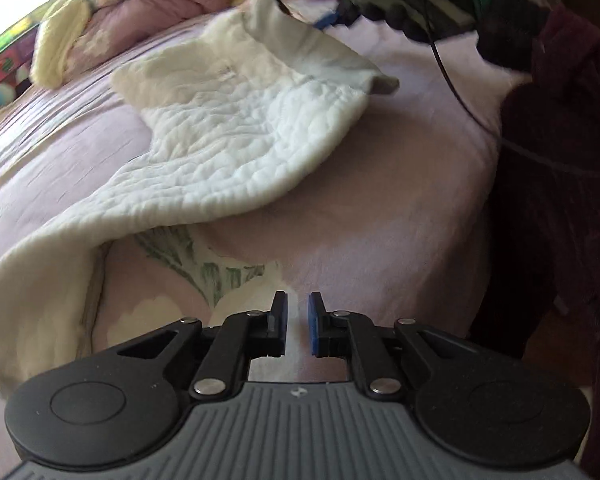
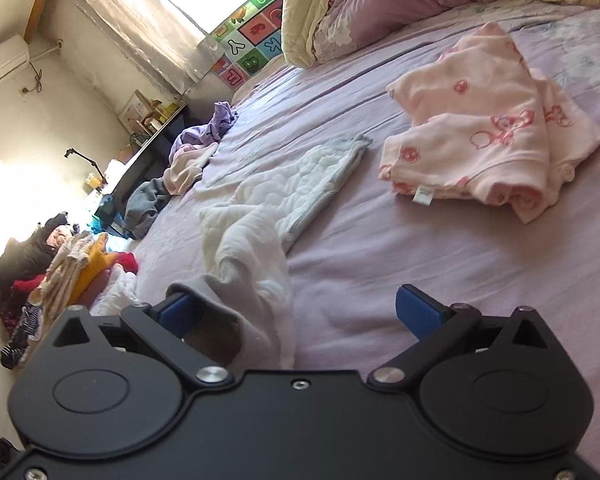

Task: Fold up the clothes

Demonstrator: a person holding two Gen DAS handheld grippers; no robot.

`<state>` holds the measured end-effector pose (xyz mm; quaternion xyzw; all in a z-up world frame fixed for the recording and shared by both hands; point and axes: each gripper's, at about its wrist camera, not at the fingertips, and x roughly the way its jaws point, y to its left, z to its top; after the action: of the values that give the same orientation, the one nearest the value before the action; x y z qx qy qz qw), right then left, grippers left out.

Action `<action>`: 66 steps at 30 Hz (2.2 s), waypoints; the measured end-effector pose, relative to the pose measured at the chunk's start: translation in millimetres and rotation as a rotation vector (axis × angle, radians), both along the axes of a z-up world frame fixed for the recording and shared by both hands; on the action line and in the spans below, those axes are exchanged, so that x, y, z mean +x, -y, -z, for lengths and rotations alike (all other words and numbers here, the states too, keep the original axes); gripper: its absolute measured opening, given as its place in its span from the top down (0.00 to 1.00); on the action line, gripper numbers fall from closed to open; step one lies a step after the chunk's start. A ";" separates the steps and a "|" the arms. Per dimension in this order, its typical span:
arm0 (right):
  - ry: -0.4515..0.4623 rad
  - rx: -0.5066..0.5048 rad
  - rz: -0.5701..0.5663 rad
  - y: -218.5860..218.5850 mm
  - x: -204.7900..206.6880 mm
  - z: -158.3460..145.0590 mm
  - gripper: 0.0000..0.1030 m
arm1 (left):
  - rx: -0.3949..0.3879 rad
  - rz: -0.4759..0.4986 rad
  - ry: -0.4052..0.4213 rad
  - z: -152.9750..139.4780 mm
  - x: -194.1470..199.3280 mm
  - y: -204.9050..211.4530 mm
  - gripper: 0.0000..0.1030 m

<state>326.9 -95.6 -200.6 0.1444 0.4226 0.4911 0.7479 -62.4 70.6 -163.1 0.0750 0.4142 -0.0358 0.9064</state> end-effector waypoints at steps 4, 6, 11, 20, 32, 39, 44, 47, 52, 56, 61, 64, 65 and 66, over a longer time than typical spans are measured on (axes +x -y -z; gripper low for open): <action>-0.028 0.000 0.021 -7.6 4.2 6.3 0.00 | -0.012 -0.047 0.180 -22.2 13.1 12.7 0.27; -0.093 0.077 0.036 -4.9 10.5 9.8 0.00 | 0.012 -0.020 0.208 -24.3 34.7 25.7 0.27; -0.084 0.088 -0.016 -11.2 7.9 5.4 0.00 | 0.267 0.118 0.174 5.1 83.4 74.1 0.27; -0.124 0.086 -0.029 -4.8 25.0 9.2 0.00 | 0.358 0.074 0.208 36.1 118.0 94.6 0.59; -0.143 0.050 -0.028 26.8 40.7 20.8 0.00 | 0.308 0.094 0.224 30.4 106.4 76.7 0.93; 0.022 -0.011 -0.199 55.7 -5.2 -12.7 0.00 | 0.409 0.313 0.199 17.0 25.3 64.9 0.93; 0.051 -0.059 -0.351 62.7 -72.0 -23.0 0.00 | 0.408 0.312 0.142 21.8 -40.7 39.4 0.93; 0.199 -0.158 -0.393 55.8 -127.1 -27.1 0.00 | 0.222 0.141 0.164 10.9 -69.0 3.4 0.93; 0.664 -0.246 -0.501 37.1 -221.6 -36.1 0.00 | -0.020 -0.051 0.268 6.9 -81.4 -52.9 0.92; 0.986 -0.372 -0.710 14.9 -273.5 -27.1 0.00 | -0.022 -0.064 0.289 10.2 -72.8 -65.6 0.86; 1.224 -0.487 -0.893 10.0 -307.7 -18.3 0.00 | 0.139 0.070 0.354 12.7 -86.1 -36.9 0.84; 1.358 -0.562 -0.970 15.9 -327.4 -4.9 0.00 | 0.191 0.105 0.369 17.7 -90.3 -29.6 0.84; 1.385 -0.583 -0.983 18.1 -333.3 -0.6 0.00 | 0.219 0.119 0.379 18.9 -92.4 -27.1 0.84; 1.402 -0.595 -0.993 20.9 -339.3 3.3 0.00 | 0.246 0.134 0.388 19.9 -94.5 -24.6 0.84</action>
<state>-12.4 -116.4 -203.9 -0.5852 -0.0064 0.6029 0.5423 -156.9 95.2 -183.0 0.2174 0.2274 -0.0301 0.9487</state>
